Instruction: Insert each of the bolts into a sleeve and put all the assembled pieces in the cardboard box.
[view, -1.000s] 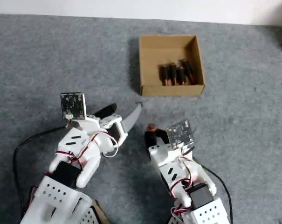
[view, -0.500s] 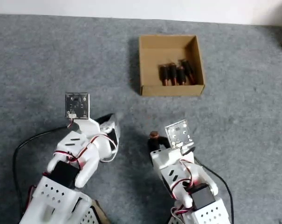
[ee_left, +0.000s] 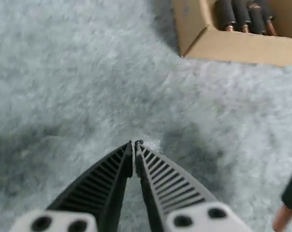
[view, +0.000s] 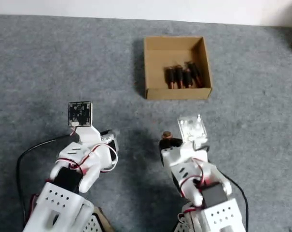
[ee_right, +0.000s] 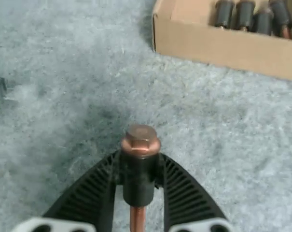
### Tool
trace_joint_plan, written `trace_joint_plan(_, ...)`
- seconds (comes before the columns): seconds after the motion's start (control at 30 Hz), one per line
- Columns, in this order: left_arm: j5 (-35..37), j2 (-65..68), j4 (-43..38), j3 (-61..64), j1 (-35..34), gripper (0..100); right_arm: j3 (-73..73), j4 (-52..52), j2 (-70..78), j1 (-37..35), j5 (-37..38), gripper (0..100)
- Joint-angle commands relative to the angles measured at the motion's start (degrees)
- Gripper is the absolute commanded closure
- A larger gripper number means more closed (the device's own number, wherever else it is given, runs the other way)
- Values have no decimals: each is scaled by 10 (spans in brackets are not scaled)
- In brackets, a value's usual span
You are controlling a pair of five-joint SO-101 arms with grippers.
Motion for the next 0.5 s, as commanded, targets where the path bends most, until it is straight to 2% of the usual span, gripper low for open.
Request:
trace_joint_plan(0.0, -4, -7, -30, 10, -18, 972, -102, -6, 91, 7, -10, 995)
trace_joint_plan(0.13, -4, -7, -70, 37, -17, 973, -167, -29, 175, 7, 4, 995)
trace_joint_plan(0.47, -8, -2, -80, 48, -16, 973, -340, -39, 379, 22, 18, 995)
